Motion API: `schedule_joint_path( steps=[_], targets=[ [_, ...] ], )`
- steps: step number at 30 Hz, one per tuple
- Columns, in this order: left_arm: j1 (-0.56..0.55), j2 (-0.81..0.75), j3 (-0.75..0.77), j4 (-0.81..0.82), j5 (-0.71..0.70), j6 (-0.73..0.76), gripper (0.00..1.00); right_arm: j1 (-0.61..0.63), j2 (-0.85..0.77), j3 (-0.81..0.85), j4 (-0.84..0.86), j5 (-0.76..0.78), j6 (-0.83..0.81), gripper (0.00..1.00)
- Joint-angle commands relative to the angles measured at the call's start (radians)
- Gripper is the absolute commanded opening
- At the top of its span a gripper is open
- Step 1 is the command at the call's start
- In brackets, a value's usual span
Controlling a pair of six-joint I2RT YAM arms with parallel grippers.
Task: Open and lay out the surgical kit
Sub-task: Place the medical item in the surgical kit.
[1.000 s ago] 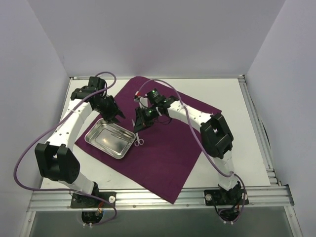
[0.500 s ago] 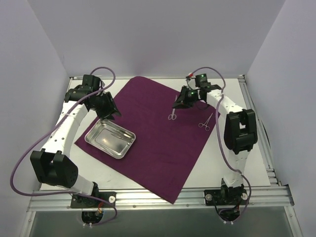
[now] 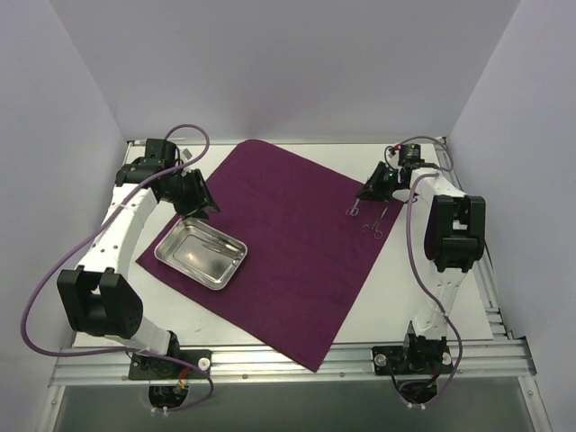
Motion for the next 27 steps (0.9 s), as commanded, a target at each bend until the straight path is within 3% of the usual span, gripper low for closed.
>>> schedule_joint_path(
  steps=[1, 15, 27],
  targets=[
    [0.006, 0.011, 0.010, 0.054, 0.044, 0.026, 0.49, 0.000, 0.045, -0.012, 0.050, -0.021, 0.020, 0.00],
    [0.024, 0.042, 0.002, 0.066, 0.071, 0.026, 0.49, -0.029, 0.083, -0.092, 0.153, -0.050, 0.077, 0.00],
    [0.029, 0.051, -0.002, 0.080, 0.084, 0.007, 0.49, -0.043, 0.085, -0.098, 0.067, 0.011, 0.012, 0.16]
  ],
)
